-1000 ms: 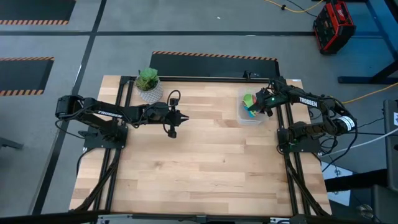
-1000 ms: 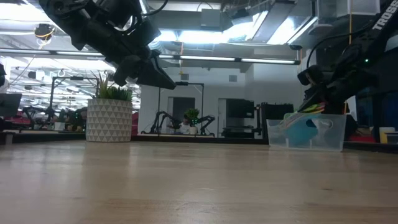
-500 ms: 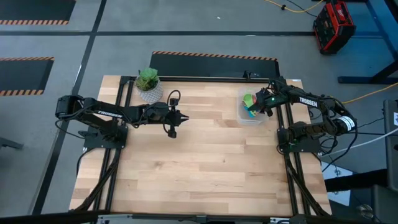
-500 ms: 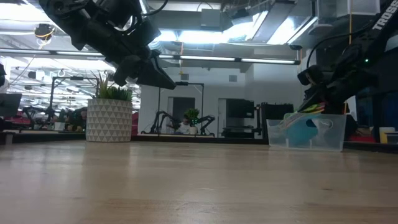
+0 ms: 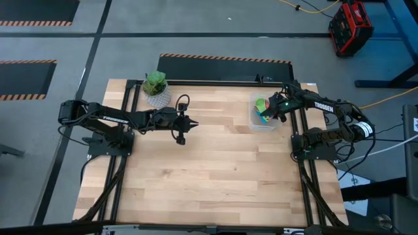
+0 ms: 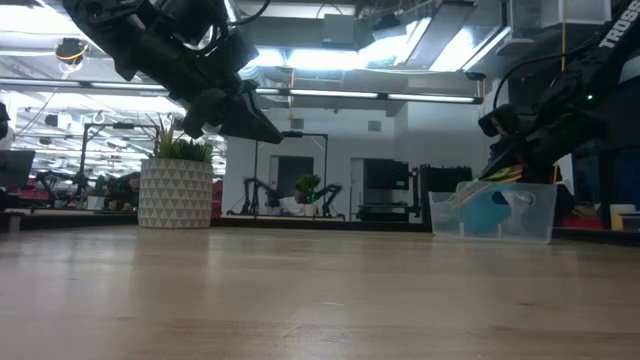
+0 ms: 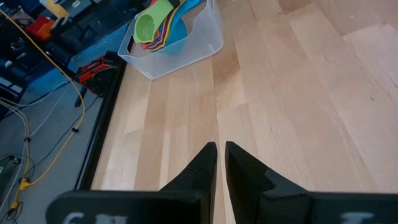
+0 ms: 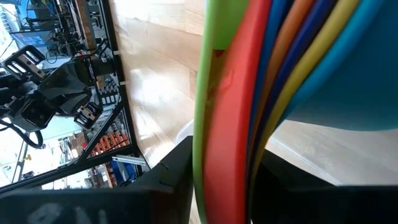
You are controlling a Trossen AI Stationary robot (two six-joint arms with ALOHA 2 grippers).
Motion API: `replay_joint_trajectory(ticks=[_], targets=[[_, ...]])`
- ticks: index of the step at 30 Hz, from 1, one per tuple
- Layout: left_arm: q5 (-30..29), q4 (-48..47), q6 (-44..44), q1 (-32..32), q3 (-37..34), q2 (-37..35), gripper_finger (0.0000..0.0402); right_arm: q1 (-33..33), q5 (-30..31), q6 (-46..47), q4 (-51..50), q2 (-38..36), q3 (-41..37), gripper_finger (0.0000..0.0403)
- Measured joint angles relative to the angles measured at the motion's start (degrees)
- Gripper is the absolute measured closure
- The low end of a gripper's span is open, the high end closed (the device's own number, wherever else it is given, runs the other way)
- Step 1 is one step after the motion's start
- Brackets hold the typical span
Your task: Nest measuring cups in basket
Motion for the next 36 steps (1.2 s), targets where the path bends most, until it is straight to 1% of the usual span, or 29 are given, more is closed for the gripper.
replay_joint_trajectory(ticks=[4, 8, 10, 15, 36], targets=[[0.0, 0.0, 0.01, 0.0, 0.0, 0.0, 0.0374, 0.0, -0.03, -1.02, -0.08, 0.01, -0.03, 0.0286], [0.0, 0.0, 0.01, -0.01, 0.0, 0.0, 0.0374, 0.02, 0.05, -7.28, -0.15, 0.04, -0.07, 0.0286], [0.0, 0.0, 0.0, 0.0, 0.0, 0.0, 0.0374, 0.02, 0.08, -8.9, -0.08, 0.04, -0.07, 0.0286], [0.0, 0.0, -0.01, 0.0, 0.0, 0.0, 0.0374, 0.02, 0.13, -7.6, 0.14, 0.04, -0.07, 0.0286], [0.0, 0.0, -0.01, 0.0, 0.0, 0.01, 0.0374, 0.48, 0.03, -8.76, 0.19, 0.04, -0.06, 0.0284]])
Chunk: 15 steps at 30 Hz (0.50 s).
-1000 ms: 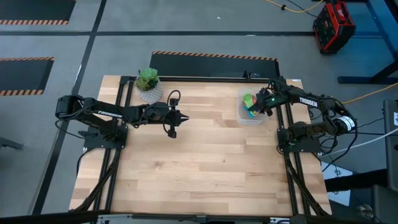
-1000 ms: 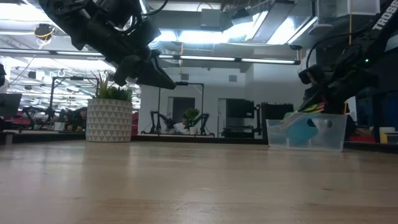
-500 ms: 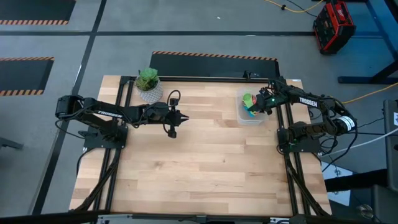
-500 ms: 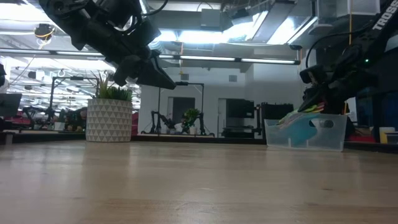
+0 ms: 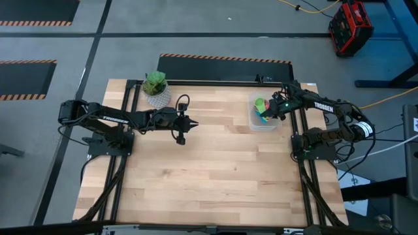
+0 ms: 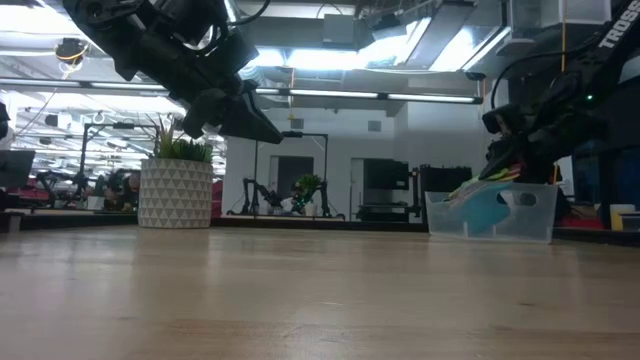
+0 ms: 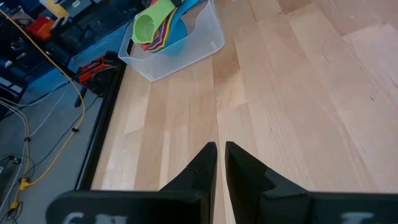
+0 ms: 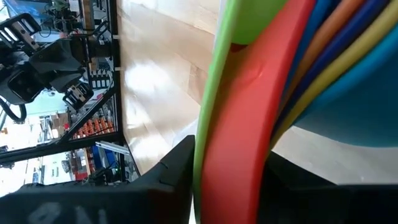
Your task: Nest measuring cups in basket
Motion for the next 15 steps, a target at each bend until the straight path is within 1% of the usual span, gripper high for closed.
replay_joint_trajectory(ticks=[5, 11, 15], targets=[[0.0, -0.02, 0.02, 0.01, 0.0, -0.01, 0.0374, 0.0, -0.19, 7.16, 0.61, 0.0, 0.08, 0.0284], [0.0, -0.01, 0.02, 0.01, 0.01, -0.01, 0.0374, 0.04, -0.64, 7.91, 0.49, -0.02, 0.08, 0.0284], [-0.01, -0.02, 0.02, -0.01, 0.01, -0.01, 0.0374, 0.04, -0.97, 10.98, 0.65, -0.02, 0.08, 0.0284]])
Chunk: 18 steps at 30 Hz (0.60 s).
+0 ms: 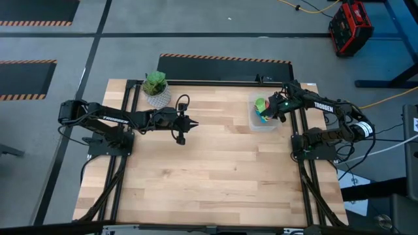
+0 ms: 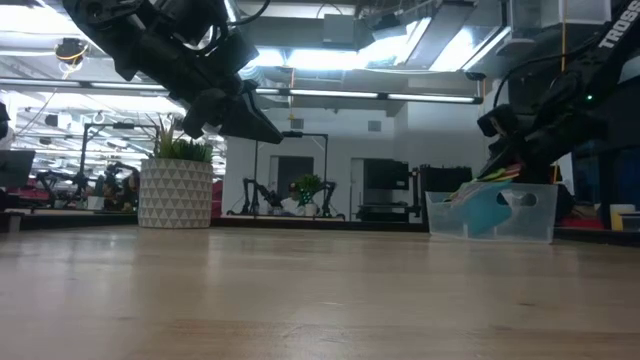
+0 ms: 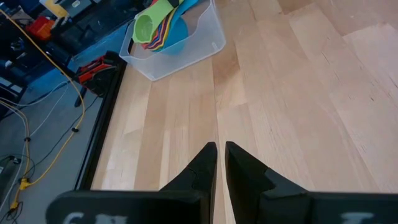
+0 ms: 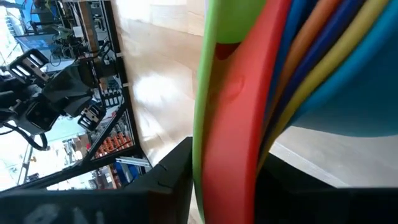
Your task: Nest measuring cups in basket
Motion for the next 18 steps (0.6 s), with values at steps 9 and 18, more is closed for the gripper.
replay_joint_trajectory(ticks=[9, 18], targets=[[-0.02, 0.02, -0.02, 0.02, -0.01, 0.0, 0.0374, 0.04, -0.1, 5.48, 1.85, 0.0, -0.1, 0.0284], [0.0, 0.0, -0.01, -0.01, 0.01, 0.0, 0.0374, 0.52, 0.23, 1.02, 2.82, -0.02, -0.1, 0.0285]])
